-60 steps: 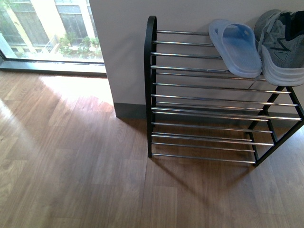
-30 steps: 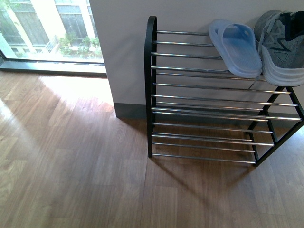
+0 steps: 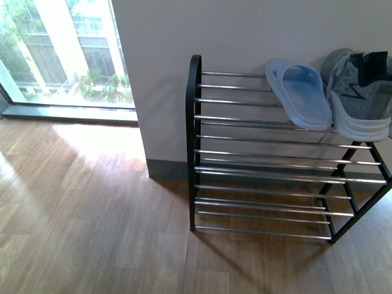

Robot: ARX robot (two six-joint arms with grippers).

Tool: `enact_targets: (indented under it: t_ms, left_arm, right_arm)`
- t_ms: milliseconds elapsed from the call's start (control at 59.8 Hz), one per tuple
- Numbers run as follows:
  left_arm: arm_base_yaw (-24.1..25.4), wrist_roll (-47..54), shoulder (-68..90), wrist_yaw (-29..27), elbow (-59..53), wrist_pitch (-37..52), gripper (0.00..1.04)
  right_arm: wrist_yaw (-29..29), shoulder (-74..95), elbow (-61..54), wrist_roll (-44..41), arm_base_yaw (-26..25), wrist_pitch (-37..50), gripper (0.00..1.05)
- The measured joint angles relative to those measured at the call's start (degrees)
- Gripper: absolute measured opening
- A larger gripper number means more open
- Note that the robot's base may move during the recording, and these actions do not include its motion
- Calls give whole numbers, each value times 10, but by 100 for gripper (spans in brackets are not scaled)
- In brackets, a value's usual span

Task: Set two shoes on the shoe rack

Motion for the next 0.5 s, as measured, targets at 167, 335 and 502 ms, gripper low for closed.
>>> enact_targets:
  t_ms: [167, 335, 502]
  left_arm:
    - [0, 0, 0, 0, 0, 0, 2]
    - [0, 0, 0, 0, 0, 0, 2]
    - [0, 0, 0, 0, 0, 0, 2]
  right_arm:
    - [0, -39, 0, 0, 0, -38, 1]
    - [0, -102, 0, 0, 0, -100, 1]
    - [0, -196, 0, 0, 0, -202, 1]
